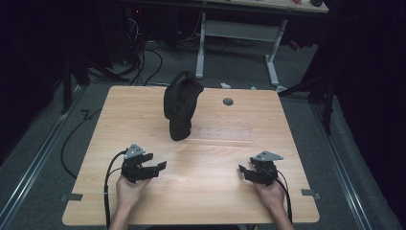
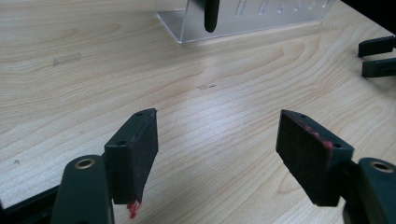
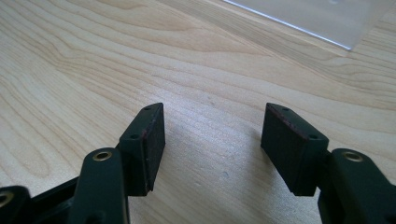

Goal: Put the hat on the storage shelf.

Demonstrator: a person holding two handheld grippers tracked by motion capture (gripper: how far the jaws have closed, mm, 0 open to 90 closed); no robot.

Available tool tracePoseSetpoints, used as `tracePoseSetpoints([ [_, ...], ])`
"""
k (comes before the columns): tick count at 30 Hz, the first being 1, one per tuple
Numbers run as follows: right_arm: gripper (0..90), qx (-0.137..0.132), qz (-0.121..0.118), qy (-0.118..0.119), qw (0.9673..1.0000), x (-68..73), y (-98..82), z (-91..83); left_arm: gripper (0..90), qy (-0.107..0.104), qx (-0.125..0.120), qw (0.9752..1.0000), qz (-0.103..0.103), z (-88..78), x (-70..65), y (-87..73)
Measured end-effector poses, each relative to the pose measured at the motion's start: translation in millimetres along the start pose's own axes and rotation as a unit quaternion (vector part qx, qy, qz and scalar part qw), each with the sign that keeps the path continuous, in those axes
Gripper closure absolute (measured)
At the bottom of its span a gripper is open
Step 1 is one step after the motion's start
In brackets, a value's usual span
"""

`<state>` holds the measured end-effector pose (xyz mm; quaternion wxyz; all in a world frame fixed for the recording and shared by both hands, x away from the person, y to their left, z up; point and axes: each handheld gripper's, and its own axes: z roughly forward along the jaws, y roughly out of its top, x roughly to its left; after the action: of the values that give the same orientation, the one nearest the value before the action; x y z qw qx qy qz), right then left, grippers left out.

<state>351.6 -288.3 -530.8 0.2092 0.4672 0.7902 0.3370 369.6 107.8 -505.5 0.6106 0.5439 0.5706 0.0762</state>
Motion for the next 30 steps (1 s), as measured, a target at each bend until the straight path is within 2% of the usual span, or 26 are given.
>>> tracePoseSetpoints([
  [8, 40.0, 0.000, 0.000, 0.000, 1.0000, -0.1, 0.1, 0.1, 29.5, 0.017, 0.015, 0.9994, 0.025, 8.8, 1.6, -8.6],
  [17, 40.0, -0.001, -0.002, 0.000, 1.0000, -0.5, 0.2, 0.3, 29.6, 0.044, 0.015, 0.9975, 0.053, 19.1, 6.6, -15.9],
  [19, 40.0, -0.001, -0.002, 0.000, 1.0000, -0.6, 0.2, 0.3, 29.7, 0.054, 0.012, 0.9963, 0.066, 22.0, 8.0, -18.2],
  [22, 40.0, -0.001, -0.002, 0.000, 1.0000, -0.5, 0.2, 0.3, 30.0, 0.070, 0.006, 0.9929, 0.096, 27.2, 9.2, -23.8],
  [26, 40.0, -0.001, -0.002, 0.000, 1.0000, -0.6, 0.2, 0.3, 29.9, 0.087, 0.015, 0.9890, 0.119, 34.1, 11.7, -30.8],
  [27, 40.0, -0.001, -0.002, 0.000, 1.0000, -0.5, 0.2, 0.3, 29.8, 0.087, 0.013, 0.9889, 0.120, 34.8, 12.3, -32.1],
  [29, 40.0, -0.001, -0.002, 0.000, 1.0000, -0.5, 0.2, 0.3, 29.1, 0.083, 0.008, 0.9909, 0.105, 34.5, 14.1, -32.0],
  [30, 40.0, -0.001, -0.001, 0.000, 1.0000, -0.4, 0.2, 0.2, 28.6, 0.085, 0.007, 0.9910, 0.104, 34.4, 14.6, -31.6],
])
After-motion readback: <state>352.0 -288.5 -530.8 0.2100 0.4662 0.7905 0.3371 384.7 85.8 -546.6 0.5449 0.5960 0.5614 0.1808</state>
